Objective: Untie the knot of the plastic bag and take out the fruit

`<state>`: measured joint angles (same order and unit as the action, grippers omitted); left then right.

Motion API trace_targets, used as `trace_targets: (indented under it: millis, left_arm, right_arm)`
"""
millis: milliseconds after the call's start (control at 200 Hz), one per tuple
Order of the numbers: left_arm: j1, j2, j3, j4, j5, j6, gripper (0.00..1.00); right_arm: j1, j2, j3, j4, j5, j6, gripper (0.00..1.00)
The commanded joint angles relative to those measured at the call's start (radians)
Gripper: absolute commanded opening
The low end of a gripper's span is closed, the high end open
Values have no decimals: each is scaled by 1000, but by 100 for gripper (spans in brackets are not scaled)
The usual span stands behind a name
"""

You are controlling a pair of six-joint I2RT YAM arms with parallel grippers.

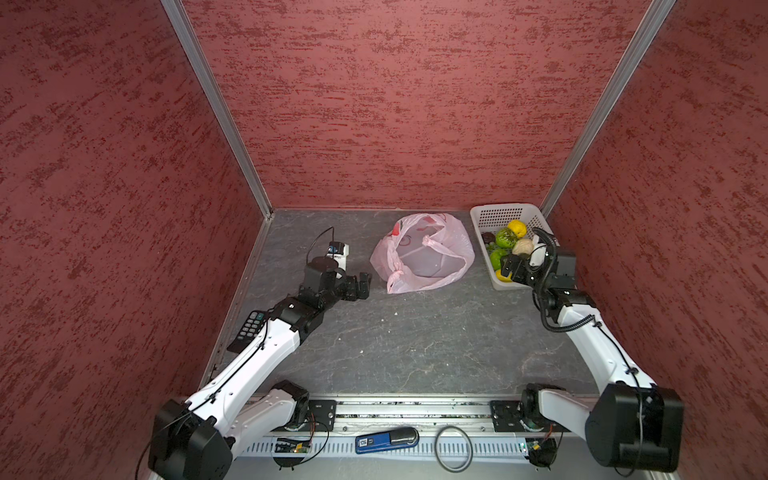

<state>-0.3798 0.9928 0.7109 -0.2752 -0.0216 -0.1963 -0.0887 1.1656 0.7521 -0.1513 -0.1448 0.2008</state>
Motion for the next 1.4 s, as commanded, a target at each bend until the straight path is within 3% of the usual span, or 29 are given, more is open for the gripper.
trace_targets:
  millis: [0, 311, 491, 897, 1042, 1393]
  left_arm:
    - [81, -34, -85, 139, -30, 107, 100]
    - [313, 4, -274, 520, -1, 213, 100]
    - [387, 106, -335, 733, 18, 223, 100]
    - [409, 419, -377, 1148, 44, 196, 100]
    - [408, 478, -373, 1189, 41, 200, 100]
    - [403, 541, -349, 1199, 31, 202, 99]
  right_arm:
    - [5, 19, -64, 225, 73, -66, 98]
    - [3, 132, -301, 771, 95, -177, 98]
    - [4, 180, -365, 941, 130, -185, 98]
    - [3, 303, -457, 1219, 103, -164, 98]
    - [5, 379, -477, 1314, 116, -160, 99]
    - [6, 381, -470, 1303, 106, -164, 99]
